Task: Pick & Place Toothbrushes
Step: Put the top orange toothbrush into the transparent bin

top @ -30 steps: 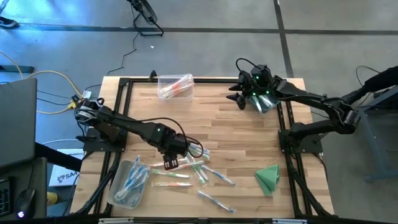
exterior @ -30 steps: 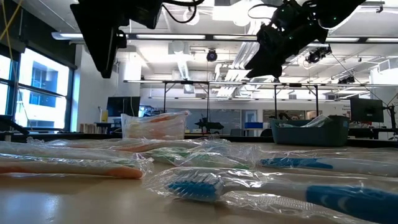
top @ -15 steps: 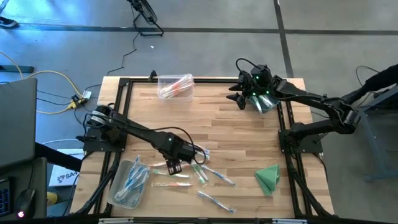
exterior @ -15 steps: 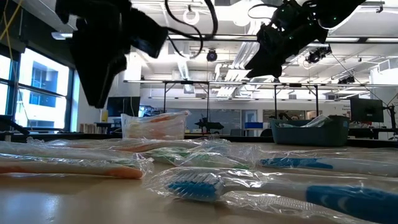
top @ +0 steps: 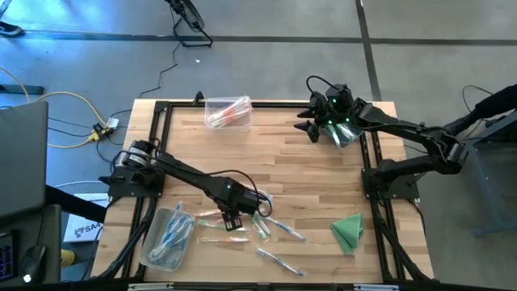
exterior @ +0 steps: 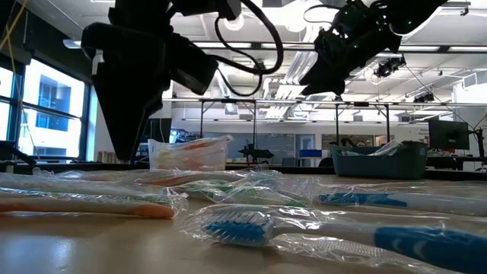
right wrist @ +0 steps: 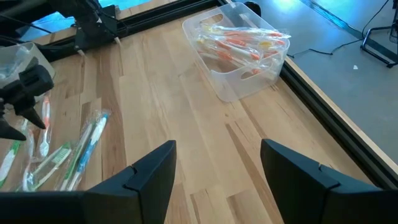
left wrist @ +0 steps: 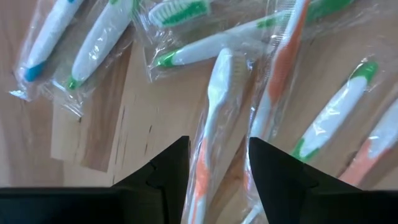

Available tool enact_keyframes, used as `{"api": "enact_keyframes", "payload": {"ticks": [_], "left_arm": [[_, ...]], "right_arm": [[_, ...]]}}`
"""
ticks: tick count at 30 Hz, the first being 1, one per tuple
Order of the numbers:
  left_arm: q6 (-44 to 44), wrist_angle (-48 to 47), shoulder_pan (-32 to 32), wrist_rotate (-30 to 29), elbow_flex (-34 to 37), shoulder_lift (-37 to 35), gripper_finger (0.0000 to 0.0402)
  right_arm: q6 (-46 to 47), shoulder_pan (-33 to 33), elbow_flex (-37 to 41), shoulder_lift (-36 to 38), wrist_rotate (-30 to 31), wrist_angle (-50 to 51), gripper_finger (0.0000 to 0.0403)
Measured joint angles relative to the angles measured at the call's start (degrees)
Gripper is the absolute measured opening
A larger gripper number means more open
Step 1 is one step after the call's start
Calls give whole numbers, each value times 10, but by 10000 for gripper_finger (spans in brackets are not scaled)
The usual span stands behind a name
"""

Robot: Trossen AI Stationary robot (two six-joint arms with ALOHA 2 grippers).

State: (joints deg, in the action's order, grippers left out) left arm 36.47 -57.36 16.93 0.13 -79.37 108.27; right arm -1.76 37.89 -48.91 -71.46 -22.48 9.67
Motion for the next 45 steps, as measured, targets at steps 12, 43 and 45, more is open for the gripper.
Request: {"api": "enact_keyframes", "payload": {"ticks": [12,43,45], "left_arm": [[28,35,0,-1,51,6,159],[13,90,-1,6,87,5,159],[13,90,-1,8,87,5,159]], "right_arm": [[0,0,0,0,-1,2,226],[0,0,0,0,0,4,226],[0,0,0,0,0,4,226]]}}
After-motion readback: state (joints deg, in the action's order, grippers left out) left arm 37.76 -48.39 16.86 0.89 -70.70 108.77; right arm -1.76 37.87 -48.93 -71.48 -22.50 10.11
